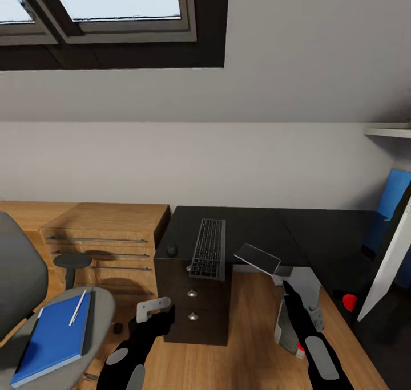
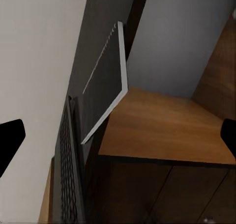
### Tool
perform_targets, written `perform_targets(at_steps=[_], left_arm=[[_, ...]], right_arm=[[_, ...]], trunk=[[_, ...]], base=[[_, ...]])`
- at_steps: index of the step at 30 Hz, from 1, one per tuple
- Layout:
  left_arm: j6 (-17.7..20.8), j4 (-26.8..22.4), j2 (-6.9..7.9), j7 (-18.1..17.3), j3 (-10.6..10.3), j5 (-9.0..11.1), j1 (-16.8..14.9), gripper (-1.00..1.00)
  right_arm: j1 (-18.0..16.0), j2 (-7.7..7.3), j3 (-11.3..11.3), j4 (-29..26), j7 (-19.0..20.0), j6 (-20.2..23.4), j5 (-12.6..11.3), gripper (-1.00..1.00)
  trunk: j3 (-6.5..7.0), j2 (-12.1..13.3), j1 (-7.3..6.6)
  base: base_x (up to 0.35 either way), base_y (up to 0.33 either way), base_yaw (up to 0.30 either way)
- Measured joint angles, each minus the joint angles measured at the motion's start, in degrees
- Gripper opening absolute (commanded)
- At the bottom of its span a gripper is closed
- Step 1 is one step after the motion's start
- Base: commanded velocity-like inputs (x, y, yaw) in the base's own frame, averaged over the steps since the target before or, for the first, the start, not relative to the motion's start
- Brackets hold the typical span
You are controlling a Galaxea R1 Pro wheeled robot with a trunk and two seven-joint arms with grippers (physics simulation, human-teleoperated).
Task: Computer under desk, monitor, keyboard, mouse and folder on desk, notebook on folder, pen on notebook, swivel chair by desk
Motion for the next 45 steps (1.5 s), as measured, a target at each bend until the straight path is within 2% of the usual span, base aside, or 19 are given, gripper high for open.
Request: perform_targets(at_steps=[6,17,19,22,23,24,26,29,32,35,40,41,43,45], left_arm=[[0.0,0.0,0.00,0.0,0.8,0.0,0.0,1.00],[0.0,0.0,0.00,0.0,2.2,0.0,0.0,1.00],[0.0,0.0,-0.03,0.0,2.3,0.0,0.0,1.00],[0.0,0.0,-0.06,0.0,2.3,0.0,0.0,1.00],[-0.1,0.0,-0.06,0.0,2.3,0.0,0.0,1.00],[-0.1,0.0,-0.07,0.0,2.3,-0.1,0.0,1.00],[-0.1,0.0,-0.08,0.0,2.3,-0.1,0.0,1.00],[-0.1,0.0,-0.08,0.0,2.3,0.0,0.0,1.00],[-0.1,0.0,-0.09,0.0,2.3,0.0,0.0,1.00],[-0.1,0.0,-0.08,0.0,2.2,0.0,0.0,1.00],[-0.1,0.0,-0.09,0.0,2.3,-0.1,0.0,1.00],[-0.2,0.0,-0.09,0.0,2.2,-0.1,0.0,1.00],[-0.2,0.0,-0.09,0.0,2.2,-0.1,0.0,1.00],[-0.2,0.0,-0.09,0.1,2.2,-0.2,0.0,1.00]], right_arm=[[0.0,-0.03,1.1,-0.2,0.2,0.4,0.6,1.00],[0.0,-0.01,5.8,-1.7,-0.2,1.5,1.8,1.00],[0.0,-0.01,6.8,-3.0,-1.5,1.6,2.9,1.00],[0.1,0.04,8.3,-4.9,-4.1,1.7,5.2,1.00],[0.2,0.13,9.3,-6.3,-6.4,1.7,7.2,1.00],[0.3,0.31,10.4,-8.4,-10.1,1.8,10.5,1.00],[0.6,0.57,11.5,-10.2,-14.3,2.0,14.6,1.00],[0.8,0.67,13.5,-11.1,-18.9,2.4,17.8,1.00],[1.0,0.71,16.0,-12.6,-22.6,3.5,19.9,1.00],[1.9,0.72,17.8,-14.8,-24.9,4.5,20.9,1.00],[6.3,0.60,21.5,-22.5,-28.6,6.9,22.6,1.00],[7.4,0.40,23.2,-25.5,-29.4,8.7,23.2,1.00],[8.3,0.10,24.8,-28.4,-30.0,11.3,24.1,1.00],[9.0,-0.45,26.7,-32.1,-30.5,16.4,26.1,1.00]], trunk=[[0.00,0.0,0.00],[0.00,0.0,0.00],[0.00,0.0,0.00],[0.00,0.0,0.00],[0.00,0.0,0.00],[0.00,0.0,0.00],[0.00,0.0,0.00],[0.00,0.0,-0.02],[0.00,0.0,-0.03],[0.36,0.8,-0.46],[1.26,2.8,-1.57],[1.43,3.2,-1.79],[1.79,4.0,-2.23],[2.15,4.8,-2.67]], base=[[-0.331,0.000,0.000],[-0.332,0.000,0.000],[-0.332,0.000,0.000],[-0.332,0.000,0.000],[-0.332,0.000,0.000],[-0.332,0.000,0.000],[-0.319,0.000,0.000],[-0.192,0.000,0.000],[-0.079,0.000,0.000],[-0.036,0.000,0.000],[-0.013,0.000,0.000],[-0.005,0.000,0.000],[-0.003,0.000,0.000],[-0.002,0.000,0.000]])
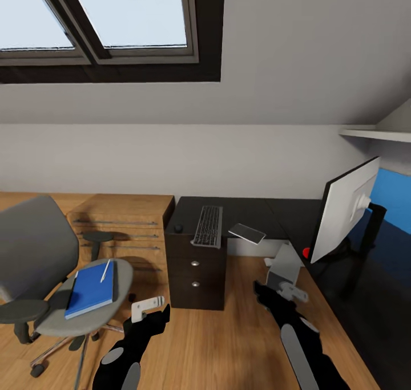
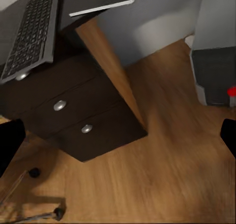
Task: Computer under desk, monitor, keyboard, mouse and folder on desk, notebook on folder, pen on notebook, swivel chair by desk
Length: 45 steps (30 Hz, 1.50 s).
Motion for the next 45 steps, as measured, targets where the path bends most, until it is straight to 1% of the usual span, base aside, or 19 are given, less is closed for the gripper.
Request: perform_targets(at_steps=[3,4,6,7,9,10,15,20,22,33,34,35,37,45], left_arm=[[0.0,0.0,-0.04,0.0,0.0,0.0,0.0,1.00],[0.0,0.0,-0.06,0.0,0.0,0.0,0.0,1.00],[0.1,-0.1,-0.07,0.0,-0.1,0.0,0.0,1.00],[0.1,-0.1,-0.09,-0.1,-0.1,0.0,0.0,1.00],[0.2,-0.1,-0.12,-0.1,-0.2,0.0,0.0,1.00],[0.3,-0.1,-0.14,-0.1,-0.3,0.1,0.0,1.00],[0.4,-0.1,-0.16,-0.1,-0.3,0.1,0.0,1.00],[0.4,-0.3,-0.13,-0.1,-0.3,0.2,0.0,1.00],[0.4,-0.3,-0.11,0.0,-0.2,0.2,0.0,1.00],[0.4,-0.3,-0.09,0.0,0.0,0.2,0.0,1.00],[0.4,-0.3,-0.07,0.1,0.6,0.8,0.0,1.00],[0.4,-0.3,-0.07,0.1,0.8,1.0,0.0,1.00],[0.4,-0.3,-0.06,0.1,1.1,1.4,0.0,1.00],[0.4,-0.3,-0.06,0.1,1.1,1.5,0.0,1.00]], right_arm=[[0.4,-0.48,1.1,-2.5,-0.3,6.5,1.9,1.00],[0.5,-0.67,1.4,-3.5,-0.4,11.8,2.6,1.00],[0.6,-0.77,1.6,-4.2,-0.4,17.6,2.8,1.00],[0.6,-0.83,1.6,-4.5,-0.4,22.2,2.9,1.00],[0.6,-0.89,1.2,-4.8,-0.3,24.9,3.0,1.00],[0.6,-0.97,0.5,-5.1,-0.3,25.7,3.1,1.00],[0.6,-1.07,-1.0,-6.4,-0.4,23.8,3.1,1.00],[0.6,-1.24,-1.8,-7.8,-0.5,22.1,3.0,1.00],[0.7,-1.25,-1.8,-7.9,-0.4,22.1,3.0,1.00],[0.7,-1.24,-1.9,-8.3,-0.2,21.3,3.2,1.00],[0.7,-1.56,-2.7,-8.6,-0.4,20.5,3.6,1.00],[0.7,-1.62,-2.8,-8.6,-0.4,20.2,3.6,1.00],[0.8,-1.85,-3.1,-8.6,-0.4,18.3,3.6,1.00],[0.8,-1.89,-3.2,-8.5,-0.4,17.9,3.6,1.00]], trunk=[[0.54,1.2,-0.66],[0.72,1.6,-0.88],[1.08,2.4,-1.32],[1.26,2.8,-1.54],[1.62,3.6,-1.98],[1.80,4.0,-2.20],[2.69,6.0,-3.30],[3.59,8.0,-4.40],[3.95,8.8,-4.82],[5.93,13.2,-7.21],[6.11,13.6,-7.43],[6.29,14.0,-7.65],[6.65,14.9,-8.12],[8.09,18.1,-9.89]], base=[[-0.001,0.000,0.000],[0.000,0.000,0.000],[0.000,0.000,0.000],[0.000,0.000,0.000],[0.000,0.000,0.000],[0.000,0.000,0.000],[0.000,0.000,0.000],[-0.008,0.000,0.000],[-0.105,0.000,0.000],[-0.307,0.000,0.000],[-0.338,0.000,0.000],[-0.315,0.000,-0.050],[-0.101,0.000,-0.217],[-0.033,0.000,-0.260]])
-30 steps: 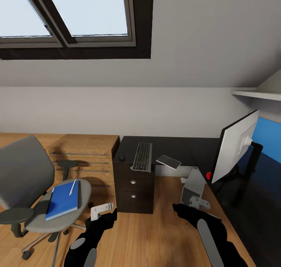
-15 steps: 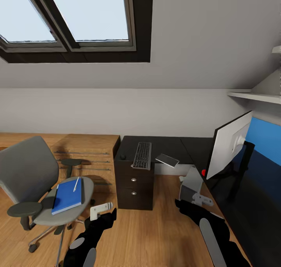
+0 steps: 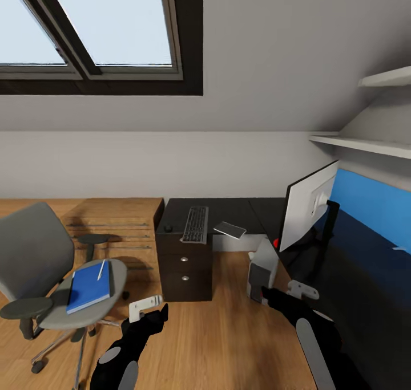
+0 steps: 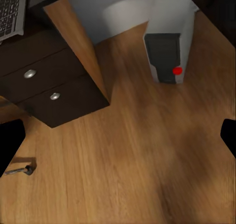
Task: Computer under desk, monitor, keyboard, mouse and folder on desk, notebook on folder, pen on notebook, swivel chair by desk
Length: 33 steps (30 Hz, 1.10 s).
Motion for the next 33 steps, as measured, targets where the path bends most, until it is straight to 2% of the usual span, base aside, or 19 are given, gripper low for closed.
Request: perform_targets(at_steps=[8,12,17,24,26,27,29,33], left_arm=[[0.0,0.0,0.00,0.0,0.0,0.0,0.0,1.00],[-0.1,0.0,0.04,0.0,0.0,0.0,0.0,1.00],[-0.1,0.5,0.06,0.0,0.0,-0.1,0.0,1.00],[-0.2,4.3,-0.09,0.0,-0.2,-0.2,0.0,1.00],[-0.2,5.0,-0.13,0.0,-0.3,-0.2,0.0,1.00],[-0.2,5.4,-0.15,0.0,-0.3,-0.3,0.0,1.00],[-0.3,5.7,-0.14,0.0,-0.3,-0.3,0.0,1.00],[-0.3,5.9,-0.11,0.0,-0.3,-0.3,0.0,1.00]], right_arm=[[0.0,0.00,-0.1,-0.4,0.1,-0.3,0.0,1.00],[0.0,-0.05,0.0,-0.8,0.0,-1.9,0.5,1.00],[0.0,-2.35,0.0,-1.3,-0.1,-2.9,0.7,1.00],[0.0,-4.51,-0.5,-0.5,-0.4,-6.2,1.4,1.00],[-0.1,-5.37,-1.2,-0.4,-0.8,-7.7,2.1,1.00],[-0.2,-6.39,-1.8,-0.1,-1.2,-9.3,3.4,1.00],[-0.3,-7.42,-2.4,0.2,-1.5,-11.2,5.0,1.00],[-0.8,-8.79,-3.0,2.4,-1.8,-15.1,9.4,1.00]], trunk=[[1.44,3.2,-1.76],[2.16,4.8,-2.64],[3.06,6.8,-3.74],[4.32,9.6,-5.28],[4.68,10.4,-5.72],[4.86,10.8,-5.94],[5.22,11.6,-6.38],[5.94,13.3,-7.26]], base=[[-0.003,0.000,-0.069],[0.000,0.000,-0.004],[0.000,0.000,0.000],[0.000,0.000,0.000],[0.000,0.000,0.000],[0.000,0.000,0.000],[0.000,0.000,0.000],[0.000,0.000,0.000]])
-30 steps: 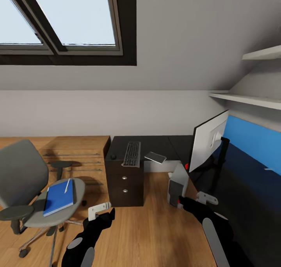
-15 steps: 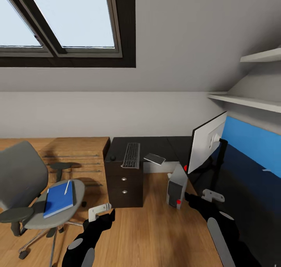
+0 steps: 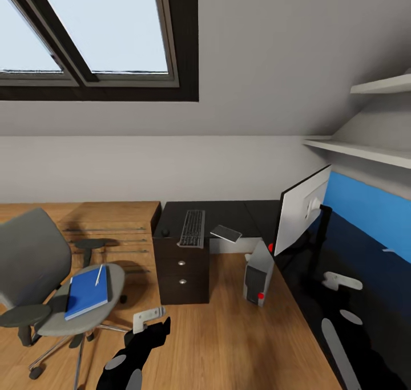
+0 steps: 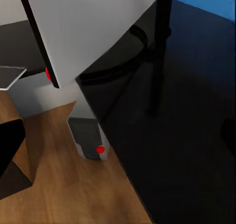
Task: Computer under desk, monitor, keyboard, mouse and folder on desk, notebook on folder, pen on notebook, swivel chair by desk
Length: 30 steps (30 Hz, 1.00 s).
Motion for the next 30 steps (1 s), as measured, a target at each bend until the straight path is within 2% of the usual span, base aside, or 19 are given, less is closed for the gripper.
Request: perform_targets(at_steps=[2,3,8,14,15,17,22,27,29,30], left_arm=[[0.0,0.0,0.03,-0.1,0.0,0.0,0.0,1.00],[0.0,0.1,0.02,-0.1,0.0,0.1,0.0,1.00],[0.1,0.1,0.00,-0.3,-0.2,0.1,0.0,1.00],[0.1,-0.8,-0.05,-0.3,-0.4,0.1,0.0,1.00],[0.1,-1.1,-0.06,-0.3,-0.4,0.2,0.0,1.00],[0.2,-1.3,-0.07,-0.3,-0.6,0.2,0.0,1.00],[0.2,-2.1,-0.05,-0.3,-1.1,0.1,0.0,1.00],[0.3,-3.0,-0.07,-0.3,-1.3,0.2,0.0,1.00],[0.3,-3.1,-0.11,-0.3,-1.3,0.2,0.0,1.00],[0.3,-3.2,-0.12,-0.3,-1.4,0.2,0.0,1.00]], right_arm=[[-1.0,-0.40,-0.2,2.5,-0.1,-1.8,2.2,1.00],[-2.8,-0.72,-0.4,5.8,-0.2,-3.5,4.1,1.00],[-10.0,-2.09,-1.0,18.4,-0.3,-9.1,7.6,1.00],[-21.2,-5.02,-1.4,40.2,-0.3,-16.6,9.0,1.00],[-25.3,-6.09,-1.4,47.8,-0.4,-19.5,9.2,1.00],[-29.7,-7.24,-1.4,55.7,-0.4,-22.5,9.4,1.00],[-39.0,-9.16,-1.0,70.6,-0.7,-30.9,9.8,1.00],[-42.0,-9.74,-1.1,75.3,-0.7,-34.4,9.5,1.00],[-42.5,-9.62,-1.2,76.2,-0.6,-35.8,9.3,1.00],[-42.7,-9.06,-1.2,77.7,-0.5,-37.9,9.3,1.00]], trunk=[[0.36,0.8,-0.44],[0.54,1.2,-0.66],[1.44,3.2,-1.76],[2.53,5.6,-3.08],[2.71,6.0,-3.29],[3.07,6.8,-3.74],[3.97,8.8,-4.84],[4.15,9.3,-5.06],[4.15,9.3,-5.06],[4.15,9.3,-5.06]], base=[[0.000,0.000,0.000],[0.000,0.000,0.000],[0.000,0.000,0.000],[0.000,0.000,0.000],[0.000,0.000,0.000],[0.000,0.000,0.000],[0.000,0.000,0.000],[0.000,0.000,0.000],[0.000,0.000,0.000],[0.000,0.000,0.000]])
